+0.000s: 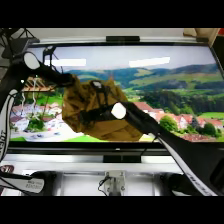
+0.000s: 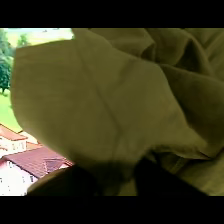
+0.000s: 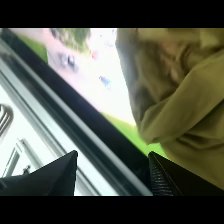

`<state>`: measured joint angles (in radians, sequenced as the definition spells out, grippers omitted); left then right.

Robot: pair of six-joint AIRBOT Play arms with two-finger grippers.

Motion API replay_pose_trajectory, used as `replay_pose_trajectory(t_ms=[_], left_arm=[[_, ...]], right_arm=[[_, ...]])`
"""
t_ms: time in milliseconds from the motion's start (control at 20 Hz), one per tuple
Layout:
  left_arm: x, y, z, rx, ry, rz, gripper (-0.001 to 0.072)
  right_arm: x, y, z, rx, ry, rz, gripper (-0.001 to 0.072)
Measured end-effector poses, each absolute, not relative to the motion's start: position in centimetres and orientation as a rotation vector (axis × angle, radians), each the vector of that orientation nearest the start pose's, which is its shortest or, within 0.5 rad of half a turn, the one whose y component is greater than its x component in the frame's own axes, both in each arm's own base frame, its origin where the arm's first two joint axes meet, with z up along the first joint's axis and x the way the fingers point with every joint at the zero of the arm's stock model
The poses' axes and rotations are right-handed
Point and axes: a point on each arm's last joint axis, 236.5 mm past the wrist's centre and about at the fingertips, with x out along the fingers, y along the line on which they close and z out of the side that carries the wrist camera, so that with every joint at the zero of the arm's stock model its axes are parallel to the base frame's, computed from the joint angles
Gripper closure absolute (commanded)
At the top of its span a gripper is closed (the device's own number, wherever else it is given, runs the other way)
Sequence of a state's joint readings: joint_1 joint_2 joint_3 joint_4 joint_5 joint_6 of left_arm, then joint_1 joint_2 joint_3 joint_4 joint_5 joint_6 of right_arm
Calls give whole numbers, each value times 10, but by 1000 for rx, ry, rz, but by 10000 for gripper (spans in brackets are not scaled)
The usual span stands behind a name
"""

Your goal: Fold the shirts.

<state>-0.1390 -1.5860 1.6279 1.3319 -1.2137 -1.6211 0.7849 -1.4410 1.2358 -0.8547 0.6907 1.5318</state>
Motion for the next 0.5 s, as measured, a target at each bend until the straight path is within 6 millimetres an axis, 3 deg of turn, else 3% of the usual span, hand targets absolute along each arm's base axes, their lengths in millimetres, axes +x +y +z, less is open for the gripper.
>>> replay_pose_trajectory(t_ms=[100,300,450,500], left_arm=[[473,-105,34,-198,1216,-191,5],[478,-59,54,-263,1182,-99,6],[451,-29,54,-291,1266,-48,6],[435,-25,47,-296,1311,-43,6]], right_arm=[[318,403,74,332,1018,859,85],[409,316,130,313,817,686,84],[466,247,150,326,762,544,78],[478,231,146,328,777,513,22]])
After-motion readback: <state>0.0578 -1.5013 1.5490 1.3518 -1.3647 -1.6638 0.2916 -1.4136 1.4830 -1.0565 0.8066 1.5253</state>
